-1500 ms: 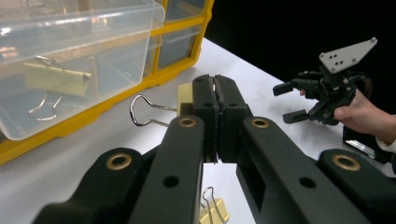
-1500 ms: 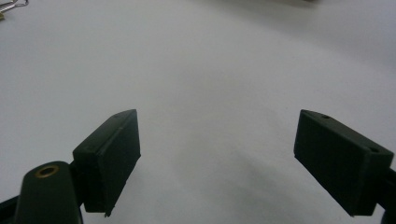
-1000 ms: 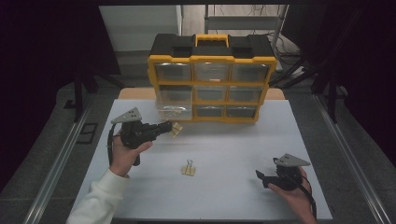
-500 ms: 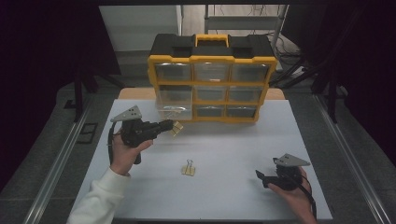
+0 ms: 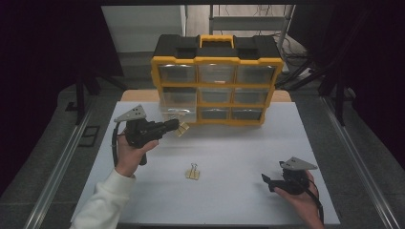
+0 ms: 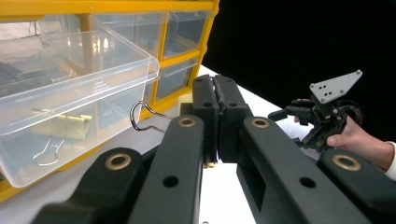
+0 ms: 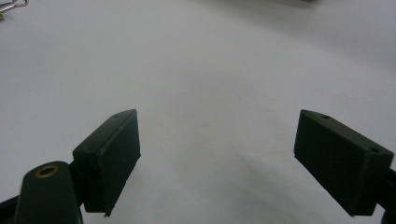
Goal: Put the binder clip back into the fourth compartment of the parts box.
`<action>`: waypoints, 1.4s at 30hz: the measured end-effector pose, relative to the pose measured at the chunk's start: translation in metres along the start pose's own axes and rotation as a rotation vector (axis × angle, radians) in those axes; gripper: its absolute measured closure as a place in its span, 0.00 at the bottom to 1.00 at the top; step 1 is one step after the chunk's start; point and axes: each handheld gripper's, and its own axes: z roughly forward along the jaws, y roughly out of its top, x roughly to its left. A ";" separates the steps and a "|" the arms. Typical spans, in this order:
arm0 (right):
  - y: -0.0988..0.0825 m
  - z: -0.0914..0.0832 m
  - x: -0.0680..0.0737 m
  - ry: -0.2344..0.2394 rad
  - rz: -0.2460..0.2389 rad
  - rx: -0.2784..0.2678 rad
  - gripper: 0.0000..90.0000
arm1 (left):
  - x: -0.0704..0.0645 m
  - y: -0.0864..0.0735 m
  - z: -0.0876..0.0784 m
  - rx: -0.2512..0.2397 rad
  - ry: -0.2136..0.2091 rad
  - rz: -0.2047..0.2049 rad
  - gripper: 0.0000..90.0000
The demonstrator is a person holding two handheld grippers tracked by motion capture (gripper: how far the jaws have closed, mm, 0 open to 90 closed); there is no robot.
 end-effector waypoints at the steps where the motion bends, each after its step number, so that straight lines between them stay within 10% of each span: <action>1: 0.000 0.000 0.000 0.000 0.001 -0.001 0.17 | 0.000 0.000 0.000 -0.003 -0.002 0.000 0.98; 42: 0.000 -0.001 0.000 -0.004 0.002 -0.003 0.17 | 0.014 0.014 -0.001 -0.084 0.091 0.013 0.98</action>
